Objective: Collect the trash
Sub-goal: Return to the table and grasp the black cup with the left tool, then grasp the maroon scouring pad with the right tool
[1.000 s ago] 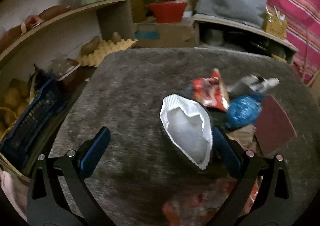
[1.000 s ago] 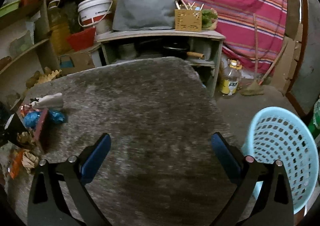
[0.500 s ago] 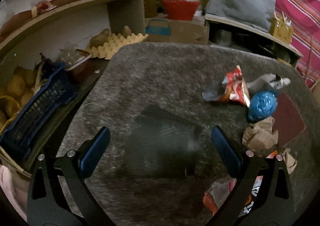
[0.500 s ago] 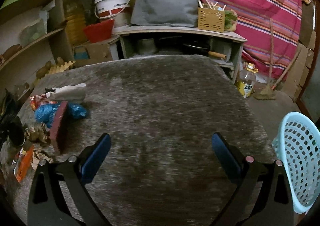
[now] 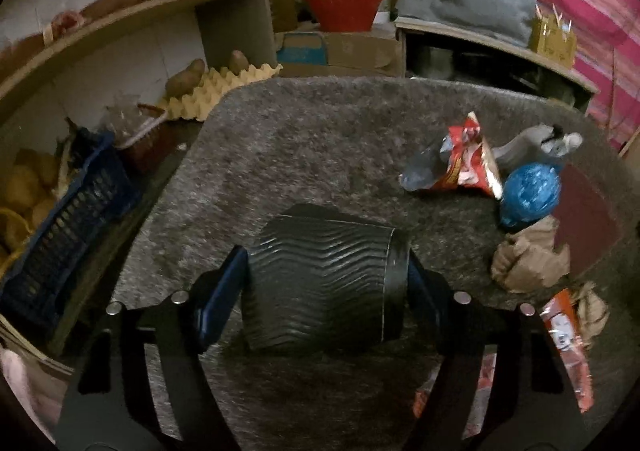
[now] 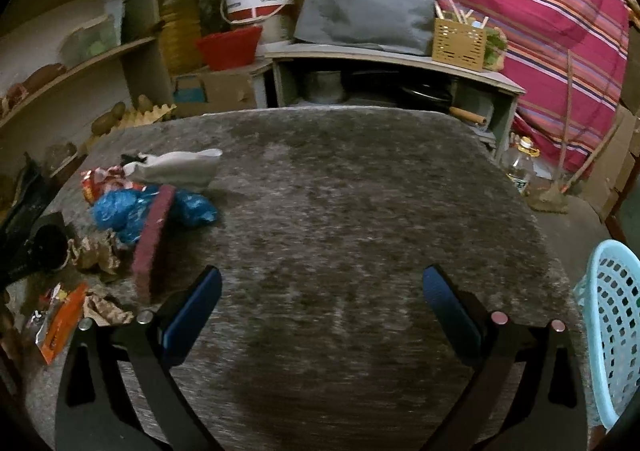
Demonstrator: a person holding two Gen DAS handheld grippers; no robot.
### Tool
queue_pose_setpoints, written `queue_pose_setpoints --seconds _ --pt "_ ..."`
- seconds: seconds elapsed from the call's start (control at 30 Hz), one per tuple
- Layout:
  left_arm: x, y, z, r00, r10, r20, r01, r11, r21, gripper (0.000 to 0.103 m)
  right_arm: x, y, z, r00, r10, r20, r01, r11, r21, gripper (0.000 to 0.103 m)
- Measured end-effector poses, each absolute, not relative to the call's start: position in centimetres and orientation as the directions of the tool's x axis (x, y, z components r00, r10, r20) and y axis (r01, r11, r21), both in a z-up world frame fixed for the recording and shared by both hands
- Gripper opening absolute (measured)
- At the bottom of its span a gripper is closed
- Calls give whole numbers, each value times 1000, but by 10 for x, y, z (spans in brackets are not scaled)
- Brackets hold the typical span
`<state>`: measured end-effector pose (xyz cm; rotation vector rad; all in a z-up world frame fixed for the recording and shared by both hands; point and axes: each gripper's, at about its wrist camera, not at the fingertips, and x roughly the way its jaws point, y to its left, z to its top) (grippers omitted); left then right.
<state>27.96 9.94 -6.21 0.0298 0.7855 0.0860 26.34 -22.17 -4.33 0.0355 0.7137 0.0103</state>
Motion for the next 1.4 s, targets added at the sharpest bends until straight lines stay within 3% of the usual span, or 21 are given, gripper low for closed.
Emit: queue_pose_setpoints --seconds 0.57,0.63,0.7,0.83,0.9,1.2,1.4 --pt "256 118 -34 760 137 -635 -124 990 65 74 267 -156 -43 750 134 -648 -135 990 48 97" --pt "254 125 -33 761 133 -635 -136 990 45 74 271 -150 -46 747 137 -651 -147 988 41 92" --pt "253 128 -31 762 133 -634 -145 989 34 74 278 -143 -50 730 150 -667 -168 985 38 73" --pt "252 133 -28 766 138 -627 -156 987 26 74 286 -135 -57 695 192 -693 -212 976 58 50" --pt "252 135 -26 769 137 -625 -158 987 23 74 287 -131 -59 680 228 -697 -243 967 80 31" --pt "250 123 -16 782 135 -608 -156 988 18 74 275 -140 -49 703 247 -667 -252 963 90 14" --pt "242 112 -1 806 124 -579 -149 989 4 74 257 -163 -33 737 211 -642 -232 971 53 14"
